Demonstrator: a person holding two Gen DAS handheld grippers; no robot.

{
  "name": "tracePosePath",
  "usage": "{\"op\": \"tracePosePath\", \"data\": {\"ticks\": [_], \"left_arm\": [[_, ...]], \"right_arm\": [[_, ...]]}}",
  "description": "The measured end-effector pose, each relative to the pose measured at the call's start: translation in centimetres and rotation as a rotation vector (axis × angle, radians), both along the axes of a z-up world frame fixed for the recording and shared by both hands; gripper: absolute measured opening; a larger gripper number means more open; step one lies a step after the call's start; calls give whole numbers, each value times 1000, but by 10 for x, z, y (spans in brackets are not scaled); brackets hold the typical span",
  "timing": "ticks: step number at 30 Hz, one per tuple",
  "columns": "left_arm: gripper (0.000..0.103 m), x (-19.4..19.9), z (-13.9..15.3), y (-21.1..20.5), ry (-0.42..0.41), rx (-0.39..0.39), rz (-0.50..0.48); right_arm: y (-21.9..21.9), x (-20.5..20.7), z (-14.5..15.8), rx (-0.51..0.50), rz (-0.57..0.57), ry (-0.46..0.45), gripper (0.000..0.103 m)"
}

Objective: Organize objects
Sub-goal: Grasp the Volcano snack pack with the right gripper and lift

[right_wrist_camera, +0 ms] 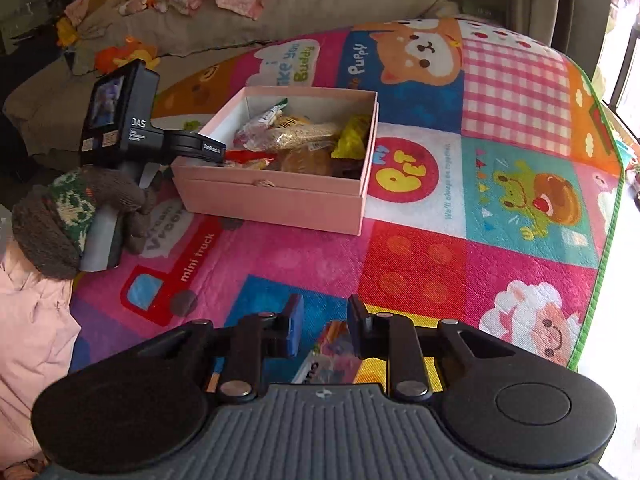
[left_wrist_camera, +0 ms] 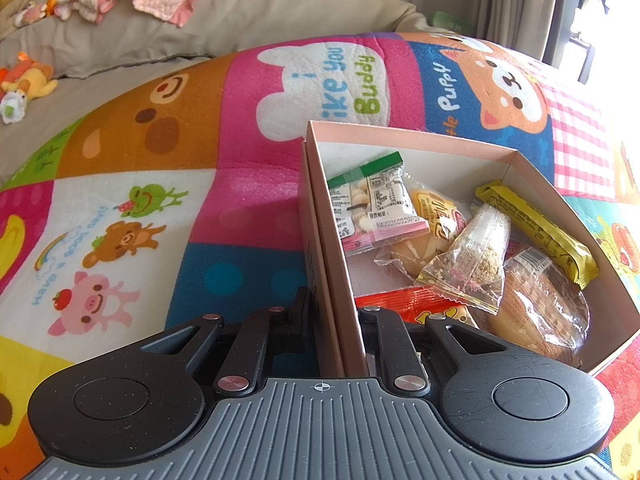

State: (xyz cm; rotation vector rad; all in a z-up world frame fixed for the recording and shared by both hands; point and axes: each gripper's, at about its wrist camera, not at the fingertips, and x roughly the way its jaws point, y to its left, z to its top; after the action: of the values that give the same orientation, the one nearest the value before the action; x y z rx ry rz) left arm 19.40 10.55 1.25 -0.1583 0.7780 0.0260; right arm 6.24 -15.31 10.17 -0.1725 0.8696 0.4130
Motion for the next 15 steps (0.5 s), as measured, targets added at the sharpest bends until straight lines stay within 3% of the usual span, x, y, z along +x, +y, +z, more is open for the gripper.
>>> {"op": "tracePosePath", "data": {"ticks": [6, 8, 9, 10, 15], "left_arm": [[16, 0, 0, 0, 0, -2, -2], [16, 0, 0, 0, 0, -2, -2], [16, 0, 0, 0, 0, -1, -1], [16, 0, 0, 0, 0, -1, -1], [16, 0, 0, 0, 0, -1, -2]], "right_arm": [[5, 7, 1, -58, -16, -13, 27], [-2, 5, -4, -66, -39, -3, 42], [-7, 3, -8, -67, -50, 3, 57], [-11, 1, -11, -61, -61, 14, 63], [-31, -12, -31, -24, -101, 101, 63]]}}
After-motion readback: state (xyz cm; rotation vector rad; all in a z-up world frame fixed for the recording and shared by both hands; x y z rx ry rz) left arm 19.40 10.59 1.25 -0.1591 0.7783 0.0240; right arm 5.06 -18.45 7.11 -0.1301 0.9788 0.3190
